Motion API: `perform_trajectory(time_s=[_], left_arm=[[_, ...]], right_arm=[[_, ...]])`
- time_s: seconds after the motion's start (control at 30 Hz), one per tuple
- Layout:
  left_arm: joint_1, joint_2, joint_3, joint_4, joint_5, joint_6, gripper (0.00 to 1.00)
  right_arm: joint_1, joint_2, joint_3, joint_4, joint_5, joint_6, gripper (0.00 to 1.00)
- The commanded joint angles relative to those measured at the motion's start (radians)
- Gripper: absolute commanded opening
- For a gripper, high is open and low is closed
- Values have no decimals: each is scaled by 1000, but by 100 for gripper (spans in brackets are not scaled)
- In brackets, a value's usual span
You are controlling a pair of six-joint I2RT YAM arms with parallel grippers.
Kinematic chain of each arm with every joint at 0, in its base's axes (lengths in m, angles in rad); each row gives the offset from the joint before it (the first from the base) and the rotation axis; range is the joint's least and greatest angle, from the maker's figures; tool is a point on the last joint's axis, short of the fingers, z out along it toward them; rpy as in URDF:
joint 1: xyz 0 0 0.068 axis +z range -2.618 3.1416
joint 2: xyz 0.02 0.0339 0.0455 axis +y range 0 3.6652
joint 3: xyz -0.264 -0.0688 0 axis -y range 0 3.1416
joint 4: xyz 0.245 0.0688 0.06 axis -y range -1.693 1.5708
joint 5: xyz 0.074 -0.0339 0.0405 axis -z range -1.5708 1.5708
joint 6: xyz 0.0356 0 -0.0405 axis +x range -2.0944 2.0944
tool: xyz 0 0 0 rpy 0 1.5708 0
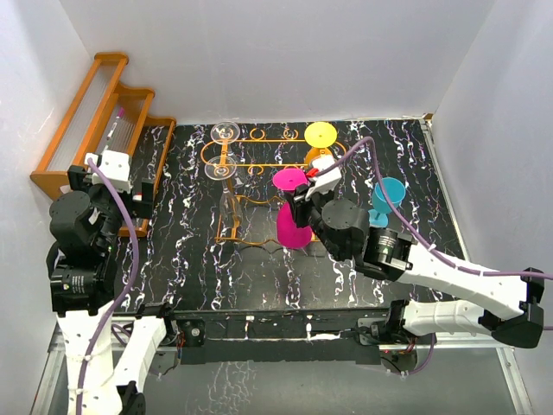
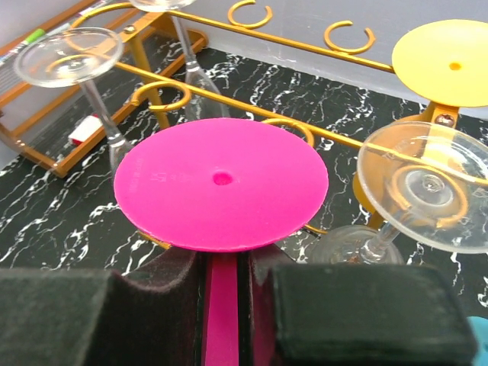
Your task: Place the wine glass upside down on the wine glass rack
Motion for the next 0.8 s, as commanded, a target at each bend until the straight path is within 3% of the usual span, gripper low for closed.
perform_trajectory(time_s=[0.0,0.77], left_arm=[[32,-3,-14,-2,35,-46,97],[60,-32,-63,10,60,-72,97]], right_arm=[[-45,10,21,40,-8,20,8],[-107,93,68,78,-32,51,8]])
